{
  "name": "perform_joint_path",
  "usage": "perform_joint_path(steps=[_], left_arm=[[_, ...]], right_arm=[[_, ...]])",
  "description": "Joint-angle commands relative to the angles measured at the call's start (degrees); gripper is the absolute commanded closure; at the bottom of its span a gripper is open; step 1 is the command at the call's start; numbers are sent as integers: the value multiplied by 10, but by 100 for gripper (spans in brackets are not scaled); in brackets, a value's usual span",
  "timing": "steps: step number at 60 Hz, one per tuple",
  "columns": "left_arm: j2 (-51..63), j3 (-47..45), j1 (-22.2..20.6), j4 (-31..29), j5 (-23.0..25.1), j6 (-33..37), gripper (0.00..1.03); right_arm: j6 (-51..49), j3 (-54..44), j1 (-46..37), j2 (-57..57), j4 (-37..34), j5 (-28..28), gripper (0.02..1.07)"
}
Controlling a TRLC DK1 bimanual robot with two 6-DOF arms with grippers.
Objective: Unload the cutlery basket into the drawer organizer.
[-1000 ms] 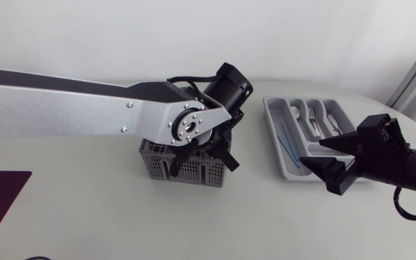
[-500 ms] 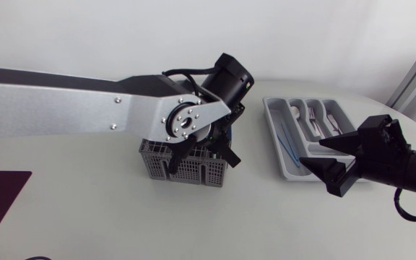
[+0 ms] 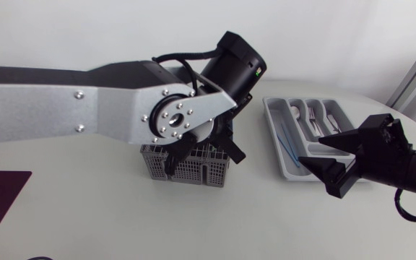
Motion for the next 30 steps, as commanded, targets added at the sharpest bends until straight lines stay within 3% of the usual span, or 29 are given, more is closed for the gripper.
perform_joint_path(steps=[1,9,15,30], left_arm=[[-25,1,-8,-5,-9,2,85],[-42,-2,-10,-15,-9,2,85],[-57,-3,-13,-20,-9,3,85],[-91,13,-15,-44,-9,3,85]], right_arm=[[-6,-13,12,-9,-6,8,15],[-2,-13,29,-21,-6,18,15],[3,-13,40,-26,-6,22,7],[11,-19,76,-69,-12,38,7]])
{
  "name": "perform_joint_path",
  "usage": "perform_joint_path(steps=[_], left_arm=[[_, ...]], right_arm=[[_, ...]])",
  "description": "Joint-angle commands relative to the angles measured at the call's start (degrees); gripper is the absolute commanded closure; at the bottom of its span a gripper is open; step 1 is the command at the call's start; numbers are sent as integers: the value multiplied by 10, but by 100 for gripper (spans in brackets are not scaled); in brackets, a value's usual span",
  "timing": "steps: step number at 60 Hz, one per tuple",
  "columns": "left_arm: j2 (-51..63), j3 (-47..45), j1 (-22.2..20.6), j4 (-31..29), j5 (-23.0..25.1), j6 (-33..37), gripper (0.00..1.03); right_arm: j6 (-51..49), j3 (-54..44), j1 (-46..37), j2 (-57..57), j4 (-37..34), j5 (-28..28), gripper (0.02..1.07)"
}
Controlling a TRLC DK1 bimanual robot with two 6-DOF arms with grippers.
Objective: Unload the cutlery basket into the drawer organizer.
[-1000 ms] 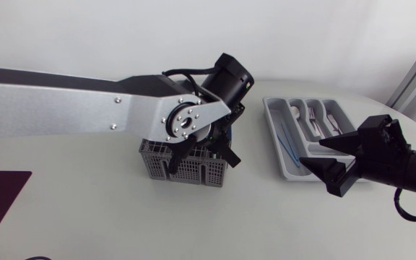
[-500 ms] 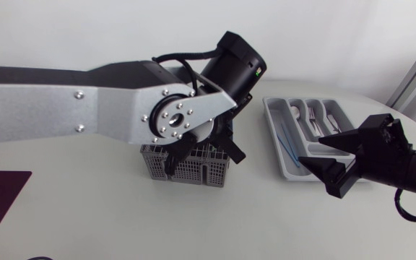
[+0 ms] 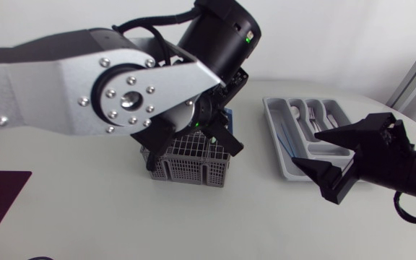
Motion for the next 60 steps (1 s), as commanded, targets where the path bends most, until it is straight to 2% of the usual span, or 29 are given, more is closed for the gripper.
perform_joint_path(steps=[1,7,16,25,29,38,50,60], left_arm=[[-23,14,-4,-11,-4,3,85],[-44,21,-3,-15,15,0,85],[-51,35,9,-29,82,-29,85],[-51,45,37,-35,188,-63,85],[-47,46,55,-30,242,-80,85],[-35,43,86,0,323,-102,85],[-11,47,102,18,372,-115,85],[16,55,109,19,401,-123,85]], right_arm=[[8,-20,12,-23,-9,4,7],[9,-31,30,-65,-7,8,7],[24,-39,104,-102,1,75,7],[26,-39,170,-110,13,126,7],[30,-33,179,-102,22,127,10],[40,-24,187,-69,63,141,11],[54,-3,205,-7,110,154,15],[61,28,255,44,133,198,15]])
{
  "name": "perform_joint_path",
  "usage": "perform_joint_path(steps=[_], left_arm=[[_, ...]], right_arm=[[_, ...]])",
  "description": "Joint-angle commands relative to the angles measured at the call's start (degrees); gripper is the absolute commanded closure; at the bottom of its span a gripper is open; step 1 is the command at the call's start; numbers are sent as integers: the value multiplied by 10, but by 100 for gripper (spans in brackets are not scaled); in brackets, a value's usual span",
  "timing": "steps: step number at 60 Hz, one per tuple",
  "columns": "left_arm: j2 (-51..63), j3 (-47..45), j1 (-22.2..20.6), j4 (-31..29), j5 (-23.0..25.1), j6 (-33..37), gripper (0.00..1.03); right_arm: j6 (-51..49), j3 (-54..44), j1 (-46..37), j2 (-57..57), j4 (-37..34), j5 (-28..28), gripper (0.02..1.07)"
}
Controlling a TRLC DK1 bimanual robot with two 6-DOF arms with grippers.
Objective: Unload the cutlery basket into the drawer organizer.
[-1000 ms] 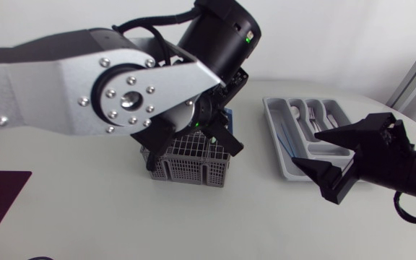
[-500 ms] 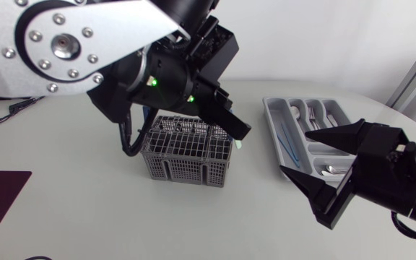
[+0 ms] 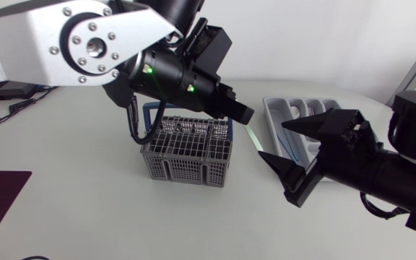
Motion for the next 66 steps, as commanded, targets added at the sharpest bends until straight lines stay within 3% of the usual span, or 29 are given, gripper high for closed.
perform_joint_path(steps=[1,14,38,61,66], left_arm=[[21,22,7,5,12,-18,85],[37,35,11,5,34,-25,85],[53,52,10,-12,50,-30,85],[48,49,11,-20,57,-32,85],[47,47,9,-20,57,-32,85]], right_arm=[[17,27,20,29,19,17,15],[18,53,43,94,56,33,22],[-1,64,61,125,85,68,63],[-4,69,60,146,89,67,72],[-5,69,58,148,90,66,80]])
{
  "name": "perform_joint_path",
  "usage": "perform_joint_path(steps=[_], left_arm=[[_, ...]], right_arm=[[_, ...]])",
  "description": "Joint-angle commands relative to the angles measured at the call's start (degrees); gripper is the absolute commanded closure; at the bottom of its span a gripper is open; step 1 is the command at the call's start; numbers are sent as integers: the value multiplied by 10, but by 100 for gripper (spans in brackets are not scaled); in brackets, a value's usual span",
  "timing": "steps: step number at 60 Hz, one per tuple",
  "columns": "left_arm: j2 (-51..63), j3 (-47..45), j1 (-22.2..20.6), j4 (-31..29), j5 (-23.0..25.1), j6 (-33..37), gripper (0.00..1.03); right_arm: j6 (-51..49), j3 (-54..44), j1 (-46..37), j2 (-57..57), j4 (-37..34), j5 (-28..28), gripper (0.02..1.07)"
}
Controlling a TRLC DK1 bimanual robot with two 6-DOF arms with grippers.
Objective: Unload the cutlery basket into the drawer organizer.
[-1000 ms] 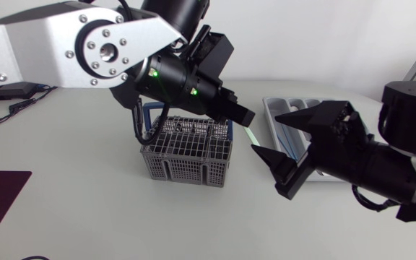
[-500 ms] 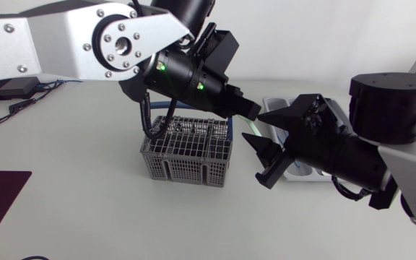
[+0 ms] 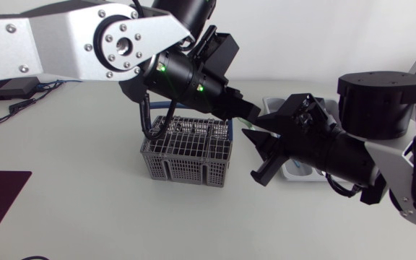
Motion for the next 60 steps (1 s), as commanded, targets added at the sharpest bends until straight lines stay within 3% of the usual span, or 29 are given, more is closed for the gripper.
perform_joint_path(steps=[1,14,52,58,60], left_arm=[[5,13,2,-5,8,-18,85],[2,13,1,-6,9,-18,85],[-3,23,3,-10,17,-18,84],[-5,25,5,-10,16,-18,78],[-6,26,6,-12,16,-18,71]], right_arm=[[-7,15,2,11,8,2,82],[-7,14,-1,17,8,-3,97],[-7,11,2,18,-1,-20,101],[-7,8,3,18,-2,-21,101],[-7,7,5,17,-4,-22,101]])
